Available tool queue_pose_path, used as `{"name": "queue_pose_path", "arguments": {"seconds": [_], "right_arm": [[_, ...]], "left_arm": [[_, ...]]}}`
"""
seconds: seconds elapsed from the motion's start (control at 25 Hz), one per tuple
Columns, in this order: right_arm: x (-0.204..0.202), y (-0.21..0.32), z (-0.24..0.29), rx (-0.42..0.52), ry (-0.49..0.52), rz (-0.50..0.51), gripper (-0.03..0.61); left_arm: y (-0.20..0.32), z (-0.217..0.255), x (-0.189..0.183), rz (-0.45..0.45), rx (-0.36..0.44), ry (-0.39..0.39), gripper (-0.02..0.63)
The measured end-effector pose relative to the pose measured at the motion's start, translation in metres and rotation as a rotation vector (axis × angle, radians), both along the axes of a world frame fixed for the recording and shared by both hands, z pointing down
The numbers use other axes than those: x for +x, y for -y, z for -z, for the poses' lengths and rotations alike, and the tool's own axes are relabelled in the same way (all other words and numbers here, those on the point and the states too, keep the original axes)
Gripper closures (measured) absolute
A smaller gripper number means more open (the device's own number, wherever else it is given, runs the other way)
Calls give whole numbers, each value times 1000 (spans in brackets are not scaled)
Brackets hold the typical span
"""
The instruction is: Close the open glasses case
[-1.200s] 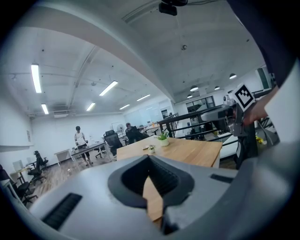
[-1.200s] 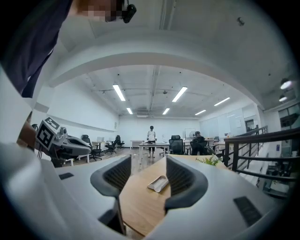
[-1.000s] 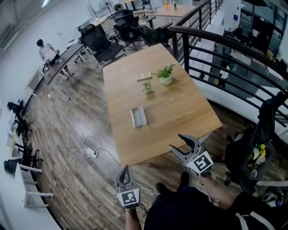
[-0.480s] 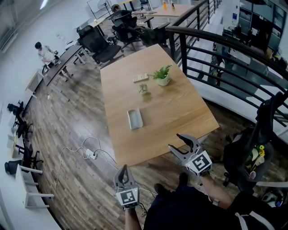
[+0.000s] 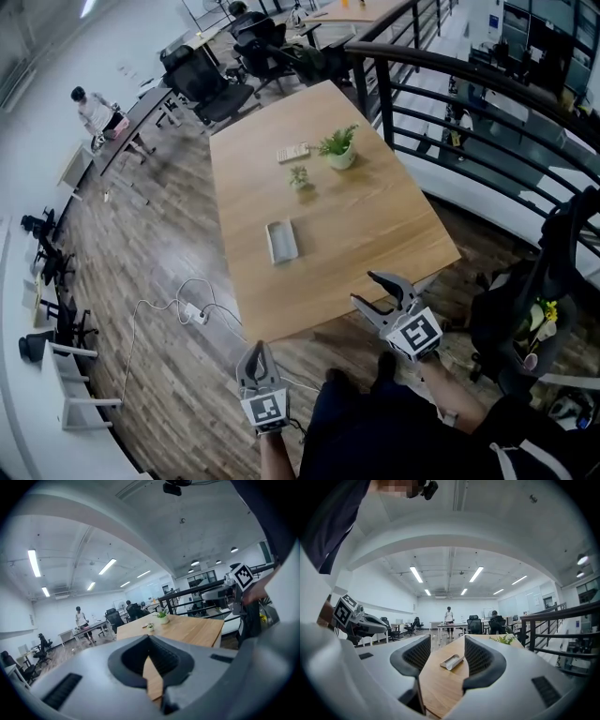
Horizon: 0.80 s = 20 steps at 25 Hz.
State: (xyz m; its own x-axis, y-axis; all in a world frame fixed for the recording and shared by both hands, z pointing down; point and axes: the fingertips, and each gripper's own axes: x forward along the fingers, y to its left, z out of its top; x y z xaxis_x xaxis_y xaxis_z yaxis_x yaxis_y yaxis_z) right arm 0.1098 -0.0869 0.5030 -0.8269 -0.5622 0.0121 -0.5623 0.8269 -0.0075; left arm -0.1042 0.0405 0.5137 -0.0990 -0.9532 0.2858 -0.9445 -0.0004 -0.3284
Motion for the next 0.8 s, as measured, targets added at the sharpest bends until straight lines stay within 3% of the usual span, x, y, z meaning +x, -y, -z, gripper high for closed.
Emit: {"name": "queue_pose_path", "arguments": {"seconds": [0.44,0.8], "right_arm": [[-24,35,-16,-18,-32,-43,342],[-96,84,-35,-57,-137,-74,344]], "left_arm": [[48,-12,-34,-38,-17,-13,615],[104,-28,-120,-35,14,-117,615]]}}
